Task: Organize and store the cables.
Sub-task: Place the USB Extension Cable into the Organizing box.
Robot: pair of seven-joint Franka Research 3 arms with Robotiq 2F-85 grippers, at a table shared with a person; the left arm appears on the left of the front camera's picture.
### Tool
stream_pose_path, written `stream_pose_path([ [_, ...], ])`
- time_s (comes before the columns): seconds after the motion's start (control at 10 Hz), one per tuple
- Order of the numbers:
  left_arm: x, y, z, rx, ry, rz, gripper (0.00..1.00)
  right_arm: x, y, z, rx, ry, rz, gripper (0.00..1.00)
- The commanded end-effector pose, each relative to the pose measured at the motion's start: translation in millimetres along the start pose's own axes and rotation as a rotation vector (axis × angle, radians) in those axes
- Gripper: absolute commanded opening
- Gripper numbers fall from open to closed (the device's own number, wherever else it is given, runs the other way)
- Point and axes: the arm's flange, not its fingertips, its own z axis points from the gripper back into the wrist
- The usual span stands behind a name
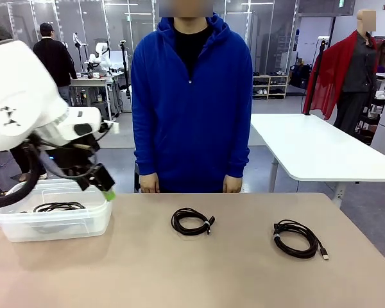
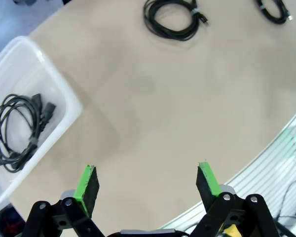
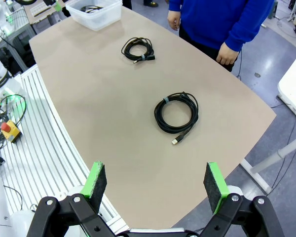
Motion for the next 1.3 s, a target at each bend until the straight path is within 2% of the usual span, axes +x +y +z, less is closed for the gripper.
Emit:
stream_pose_path([
  [0.0,24.6,-17.9,-14.4,0.032,0.007,0.046,1.0,0.3,-1.2,-0.7,-0.006,0.001,0.0,1.0],
  [0.1,35.3,-31.4,-18.3,0.012,0.003,0.041,1.0,0.3,-1.2,-0.7,-0.006,0.001,0.0,1.0],
  [0.4,66.5,-66.2,-24.0,0.097,0.0,0.072,1.0,0.3,-1.2,-0.7,-0.006,0.001,0.0,1.0],
  [0.7,98.8,-91.4,-25.9,0.108,0.021,-0.03,1.0,0.3,-1.2,-0.7,-0.006,0.001,0.0,1.0],
  [0.9,99.9,-94.1,-15.7,0.12,0.011,-0.057,1.0,0.3,-1.2,-0.7,-0.006,0.001,0.0,1.0],
  [1.2,92.1,-91.1,-25.3,0.09,-0.008,-0.04,1.0,0.3,-1.2,-0.7,-0.006,0.001,0.0,1.0],
])
